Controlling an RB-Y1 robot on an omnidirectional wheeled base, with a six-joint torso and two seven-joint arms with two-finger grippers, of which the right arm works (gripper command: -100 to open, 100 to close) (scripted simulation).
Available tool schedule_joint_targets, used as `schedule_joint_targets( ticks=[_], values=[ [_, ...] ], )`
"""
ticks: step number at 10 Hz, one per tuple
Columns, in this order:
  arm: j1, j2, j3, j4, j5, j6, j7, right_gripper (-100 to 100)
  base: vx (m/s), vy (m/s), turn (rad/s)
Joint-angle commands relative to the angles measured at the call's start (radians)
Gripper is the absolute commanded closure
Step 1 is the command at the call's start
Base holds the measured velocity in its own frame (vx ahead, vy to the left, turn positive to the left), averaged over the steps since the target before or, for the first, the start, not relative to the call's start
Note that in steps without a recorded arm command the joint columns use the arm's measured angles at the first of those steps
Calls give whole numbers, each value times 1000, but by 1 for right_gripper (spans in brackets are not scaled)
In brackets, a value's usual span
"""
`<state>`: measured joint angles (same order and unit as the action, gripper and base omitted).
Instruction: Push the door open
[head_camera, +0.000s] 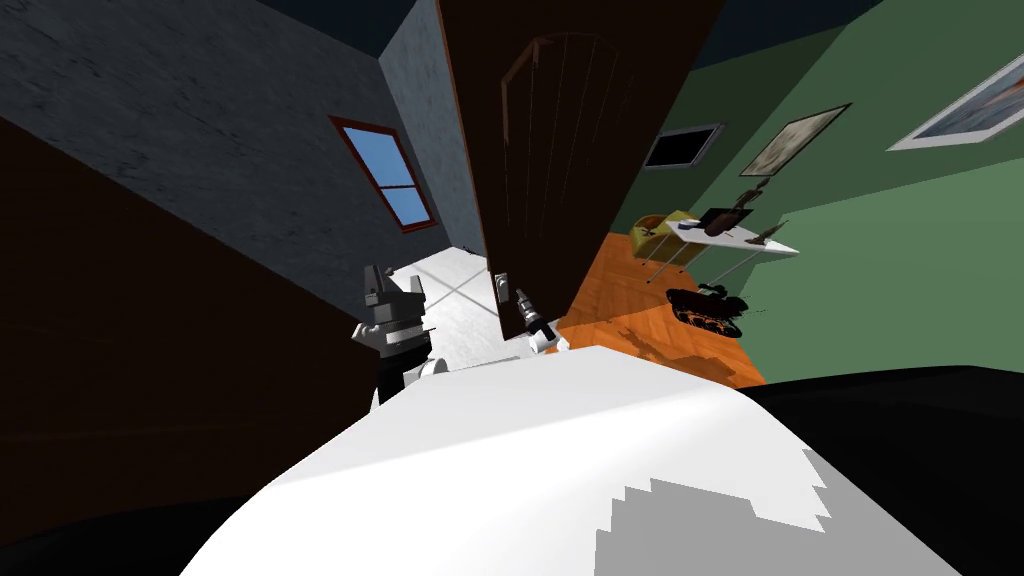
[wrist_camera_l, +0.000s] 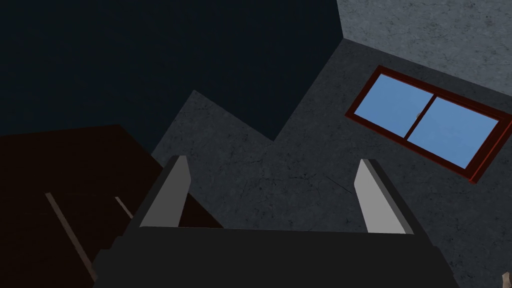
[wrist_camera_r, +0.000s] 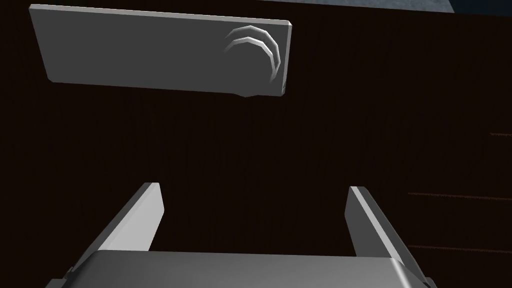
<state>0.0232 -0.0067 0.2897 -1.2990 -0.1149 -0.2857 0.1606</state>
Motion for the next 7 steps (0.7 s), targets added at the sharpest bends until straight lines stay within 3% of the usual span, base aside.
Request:
schedule_joint_targets(
  ticks=[1, 4, 7],
  values=[
    [-4, -16, -4, 7, 1, -4, 3, -100, 195, 6, 12],
    [-12, -7, -12, 19, 3, -12, 5, -100, 233, 51, 20],
    [-20, 50, -19, 29, 5, -19, 8, -100, 171, 130, 15]
  ],
)
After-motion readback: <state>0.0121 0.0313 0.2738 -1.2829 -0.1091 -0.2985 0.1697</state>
